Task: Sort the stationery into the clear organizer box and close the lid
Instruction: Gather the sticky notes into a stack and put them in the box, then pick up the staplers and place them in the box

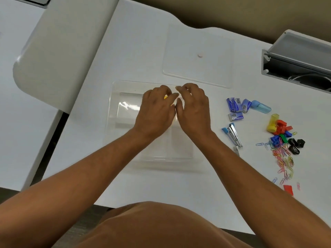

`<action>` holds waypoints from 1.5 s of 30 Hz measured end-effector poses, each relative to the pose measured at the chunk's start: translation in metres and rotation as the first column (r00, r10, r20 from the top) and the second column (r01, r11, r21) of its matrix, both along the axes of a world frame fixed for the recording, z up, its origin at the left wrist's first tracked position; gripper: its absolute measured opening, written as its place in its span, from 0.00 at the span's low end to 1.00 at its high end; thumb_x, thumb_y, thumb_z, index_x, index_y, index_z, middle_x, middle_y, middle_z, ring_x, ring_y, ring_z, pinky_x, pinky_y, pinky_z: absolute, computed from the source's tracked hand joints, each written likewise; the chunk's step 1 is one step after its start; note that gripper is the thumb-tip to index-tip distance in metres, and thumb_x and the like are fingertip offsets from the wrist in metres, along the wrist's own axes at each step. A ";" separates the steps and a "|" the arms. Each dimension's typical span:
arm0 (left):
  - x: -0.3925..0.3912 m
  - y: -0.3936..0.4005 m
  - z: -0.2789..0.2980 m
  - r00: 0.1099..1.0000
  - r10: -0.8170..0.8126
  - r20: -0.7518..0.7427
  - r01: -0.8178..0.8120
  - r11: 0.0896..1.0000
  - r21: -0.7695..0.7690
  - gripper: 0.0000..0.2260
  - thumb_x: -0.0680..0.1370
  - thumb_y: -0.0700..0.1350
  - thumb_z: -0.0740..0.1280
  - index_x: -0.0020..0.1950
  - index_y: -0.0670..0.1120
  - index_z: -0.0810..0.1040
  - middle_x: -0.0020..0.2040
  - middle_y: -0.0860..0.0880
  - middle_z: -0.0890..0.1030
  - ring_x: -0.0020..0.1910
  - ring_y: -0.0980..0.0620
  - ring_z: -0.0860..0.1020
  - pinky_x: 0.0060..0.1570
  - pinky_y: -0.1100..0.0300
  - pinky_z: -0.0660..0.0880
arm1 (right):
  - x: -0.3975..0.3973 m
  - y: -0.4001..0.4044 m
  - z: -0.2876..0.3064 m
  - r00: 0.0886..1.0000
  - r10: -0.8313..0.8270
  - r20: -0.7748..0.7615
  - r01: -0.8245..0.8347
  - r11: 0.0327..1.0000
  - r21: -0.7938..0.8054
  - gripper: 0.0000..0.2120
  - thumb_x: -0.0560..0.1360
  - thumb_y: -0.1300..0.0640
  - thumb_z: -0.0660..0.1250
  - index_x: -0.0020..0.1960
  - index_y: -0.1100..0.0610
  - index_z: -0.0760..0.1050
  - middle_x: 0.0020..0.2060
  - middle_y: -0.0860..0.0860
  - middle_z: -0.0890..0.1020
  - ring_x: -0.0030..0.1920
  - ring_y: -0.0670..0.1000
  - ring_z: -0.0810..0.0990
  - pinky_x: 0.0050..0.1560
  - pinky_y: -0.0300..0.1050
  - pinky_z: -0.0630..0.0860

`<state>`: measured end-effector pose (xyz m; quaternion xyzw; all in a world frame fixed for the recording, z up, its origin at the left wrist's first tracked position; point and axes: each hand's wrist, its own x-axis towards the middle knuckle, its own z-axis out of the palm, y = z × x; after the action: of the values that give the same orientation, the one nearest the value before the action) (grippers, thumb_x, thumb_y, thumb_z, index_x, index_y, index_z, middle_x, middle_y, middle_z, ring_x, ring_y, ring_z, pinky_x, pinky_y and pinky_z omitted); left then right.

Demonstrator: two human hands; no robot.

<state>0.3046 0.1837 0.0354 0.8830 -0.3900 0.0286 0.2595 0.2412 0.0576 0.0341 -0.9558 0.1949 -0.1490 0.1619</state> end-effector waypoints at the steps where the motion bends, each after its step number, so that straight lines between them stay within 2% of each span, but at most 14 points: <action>1: -0.011 -0.007 0.002 1.000 -0.027 -0.015 0.026 0.999 -0.037 0.14 0.79 0.39 0.68 0.64 0.41 0.82 0.56 0.41 0.81 0.55 0.41 0.80 0.57 0.47 0.74 | -0.011 -0.003 0.000 1.000 -0.020 0.005 0.019 1.000 0.012 0.17 0.79 0.62 0.66 0.68 0.56 0.78 0.65 0.55 0.78 0.64 0.57 0.77 0.64 0.54 0.73; 5: -0.055 -0.030 0.004 0.992 -0.117 -0.041 0.113 0.989 -0.090 0.15 0.80 0.37 0.68 0.66 0.40 0.81 0.60 0.40 0.82 0.61 0.41 0.80 0.67 0.47 0.74 | -0.062 -0.019 0.001 0.994 -0.100 0.041 0.097 0.994 0.054 0.18 0.78 0.63 0.66 0.67 0.56 0.77 0.64 0.55 0.78 0.62 0.56 0.77 0.62 0.54 0.74; 8: -0.086 -0.046 0.003 0.982 -0.182 -0.053 0.180 0.983 -0.044 0.16 0.80 0.39 0.70 0.68 0.39 0.80 0.62 0.39 0.82 0.62 0.40 0.80 0.74 0.44 0.68 | -0.103 -0.032 -0.002 0.986 -0.167 0.017 0.166 0.985 0.054 0.18 0.79 0.61 0.67 0.68 0.55 0.76 0.65 0.54 0.78 0.64 0.55 0.76 0.65 0.53 0.73; 11: -0.118 -0.064 0.001 0.969 -0.218 -0.116 0.221 0.975 0.013 0.18 0.80 0.41 0.72 0.70 0.40 0.79 0.65 0.39 0.81 0.67 0.37 0.78 0.76 0.43 0.63 | -0.142 -0.047 -0.005 0.973 -0.226 -0.055 0.229 0.971 0.063 0.18 0.80 0.57 0.69 0.70 0.54 0.76 0.67 0.56 0.78 0.68 0.56 0.75 0.69 0.54 0.72; 14: -0.152 -0.083 -0.001 0.958 -0.242 -0.153 0.252 0.966 0.054 0.19 0.81 0.44 0.70 0.71 0.42 0.78 0.67 0.41 0.80 0.71 0.38 0.75 0.78 0.49 0.58 | -0.179 -0.065 -0.005 0.968 -0.236 -0.087 0.243 0.966 0.083 0.19 0.79 0.58 0.70 0.69 0.54 0.76 0.67 0.55 0.77 0.67 0.56 0.76 0.68 0.54 0.74; 18: -0.195 -0.108 -0.008 0.939 -0.288 -0.189 0.305 0.950 0.069 0.17 0.80 0.45 0.72 0.69 0.41 0.80 0.65 0.40 0.81 0.68 0.37 0.78 0.75 0.48 0.60 | -0.225 -0.089 -0.006 0.965 -0.251 -0.082 0.259 0.960 0.110 0.16 0.79 0.58 0.70 0.67 0.55 0.78 0.65 0.54 0.78 0.64 0.54 0.77 0.65 0.51 0.75; 22: -0.228 -0.123 -0.024 0.924 -0.260 -0.282 0.301 0.947 0.114 0.20 0.82 0.49 0.68 0.74 0.46 0.76 0.70 0.44 0.77 0.73 0.42 0.73 0.78 0.47 0.63 | -0.265 -0.111 -0.014 0.963 -0.235 -0.129 0.255 0.952 0.170 0.15 0.80 0.58 0.69 0.66 0.54 0.78 0.64 0.53 0.78 0.64 0.52 0.76 0.65 0.46 0.73; 27: -0.257 -0.130 -0.035 0.935 -0.183 -0.304 0.214 0.974 0.071 0.19 0.81 0.47 0.71 0.71 0.47 0.78 0.66 0.45 0.78 0.65 0.46 0.77 0.68 0.53 0.73 | -0.303 -0.137 -0.028 0.938 -0.248 -0.242 0.301 0.929 0.215 0.16 0.79 0.51 0.71 0.64 0.52 0.77 0.57 0.51 0.80 0.56 0.50 0.80 0.53 0.39 0.75; 30: -0.268 -0.130 -0.037 0.936 -0.112 -0.334 0.122 0.993 0.008 0.16 0.80 0.45 0.71 0.68 0.48 0.81 0.60 0.49 0.79 0.59 0.52 0.78 0.59 0.59 0.75 | -0.314 -0.146 -0.034 0.881 -0.245 -0.405 0.346 0.917 0.197 0.20 0.76 0.40 0.70 0.62 0.52 0.76 0.50 0.49 0.82 0.50 0.49 0.81 0.46 0.44 0.79; 33: -0.277 -0.128 -0.035 0.913 -0.058 -0.405 0.041 0.998 -0.051 0.11 0.80 0.45 0.71 0.62 0.50 0.83 0.51 0.55 0.81 0.48 0.59 0.79 0.49 0.67 0.74 | -0.315 -0.146 -0.036 0.860 -0.204 -0.468 0.333 0.918 0.213 0.19 0.75 0.42 0.71 0.59 0.53 0.78 0.48 0.49 0.83 0.46 0.50 0.82 0.44 0.46 0.80; 37: -0.283 -0.126 -0.030 0.723 0.086 -0.686 -0.146 0.989 -0.029 0.04 0.79 0.47 0.71 0.51 0.53 0.85 0.37 0.56 0.83 0.38 0.58 0.81 0.39 0.71 0.74 | -0.306 -0.153 -0.030 0.859 -0.151 -0.490 0.295 0.927 0.232 0.11 0.75 0.49 0.70 0.51 0.56 0.82 0.43 0.51 0.85 0.40 0.50 0.81 0.42 0.44 0.79; 41: -0.285 -0.130 -0.022 0.500 0.152 -0.852 -0.274 0.962 0.011 0.05 0.81 0.46 0.70 0.50 0.50 0.86 0.36 0.52 0.85 0.32 0.56 0.82 0.33 0.67 0.77 | -0.301 -0.169 -0.005 0.941 -0.191 -0.281 0.288 0.886 0.364 0.14 0.76 0.51 0.72 0.59 0.56 0.84 0.48 0.51 0.88 0.44 0.46 0.83 0.49 0.38 0.78; 43: -0.284 -0.136 -0.013 0.272 0.140 -0.952 -0.381 0.924 0.027 0.08 0.82 0.47 0.69 0.50 0.45 0.86 0.39 0.47 0.87 0.34 0.51 0.84 0.35 0.62 0.79 | -0.298 -0.173 0.009 0.966 -0.231 -0.119 0.260 0.881 0.396 0.13 0.76 0.51 0.74 0.59 0.54 0.84 0.47 0.48 0.87 0.43 0.44 0.83 0.47 0.31 0.76; 45: -0.281 -0.144 -0.003 -0.024 0.052 -0.998 -0.468 0.882 0.057 0.14 0.82 0.51 0.69 0.53 0.42 0.85 0.46 0.41 0.88 0.41 0.46 0.87 0.40 0.57 0.83 | -0.294 -0.171 0.020 0.971 -0.240 0.021 0.206 0.873 0.441 0.11 0.76 0.52 0.75 0.57 0.53 0.84 0.45 0.44 0.84 0.42 0.40 0.83 0.44 0.24 0.75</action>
<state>0.0241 0.0399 0.0328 0.6573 0.0856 -0.4813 0.5736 -0.0527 -0.1135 0.0546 -0.8601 0.3258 -0.1552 0.3606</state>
